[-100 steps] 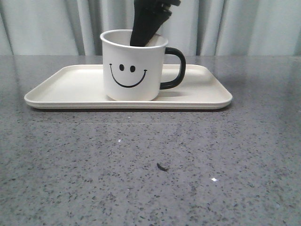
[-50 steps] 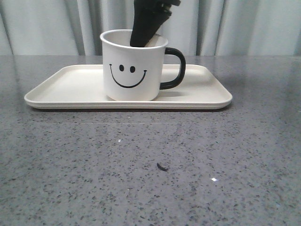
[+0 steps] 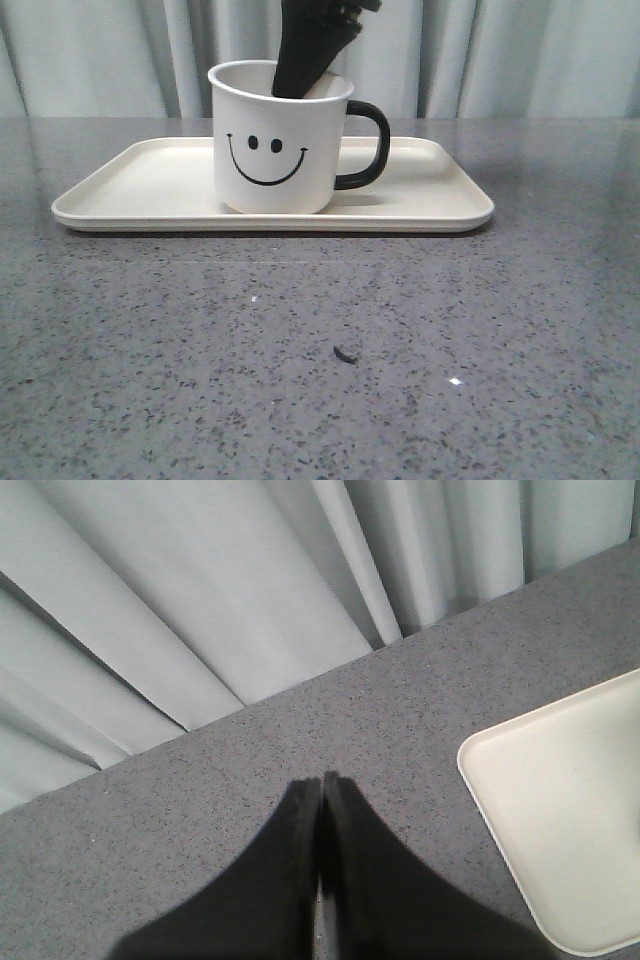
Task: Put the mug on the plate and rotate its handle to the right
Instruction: 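Rotate the mug with the right gripper and lower it onto the tray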
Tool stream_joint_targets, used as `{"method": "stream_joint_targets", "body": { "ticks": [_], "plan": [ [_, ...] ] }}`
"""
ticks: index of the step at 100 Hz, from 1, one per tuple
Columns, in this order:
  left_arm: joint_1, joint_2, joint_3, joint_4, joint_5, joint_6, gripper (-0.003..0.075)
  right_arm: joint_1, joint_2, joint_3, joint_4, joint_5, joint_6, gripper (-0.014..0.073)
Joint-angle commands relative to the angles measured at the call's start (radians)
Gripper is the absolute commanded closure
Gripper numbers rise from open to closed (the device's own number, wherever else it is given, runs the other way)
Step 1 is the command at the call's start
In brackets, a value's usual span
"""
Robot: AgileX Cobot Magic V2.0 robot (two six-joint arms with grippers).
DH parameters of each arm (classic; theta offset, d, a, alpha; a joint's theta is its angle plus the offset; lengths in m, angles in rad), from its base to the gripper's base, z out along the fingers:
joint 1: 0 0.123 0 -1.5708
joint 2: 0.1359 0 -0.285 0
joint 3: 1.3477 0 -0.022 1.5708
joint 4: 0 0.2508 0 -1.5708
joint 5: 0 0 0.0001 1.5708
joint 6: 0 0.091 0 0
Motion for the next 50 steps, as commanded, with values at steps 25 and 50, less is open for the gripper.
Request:
{"method": "stream_joint_targets", "body": {
  "ticks": [25, 50],
  "plan": [
    [-0.009, -0.014, -0.016, 0.011, -0.024, -0.008, 0.0739, -0.001, -0.062, -0.026, 0.041, 0.069, -0.010, 0.0514],
    [-0.009, -0.014, -0.002, 0.011, -0.024, -0.008, 0.0739, -0.001, -0.062, -0.026, 0.041, 0.069, -0.010, 0.0398]
  ]
}}
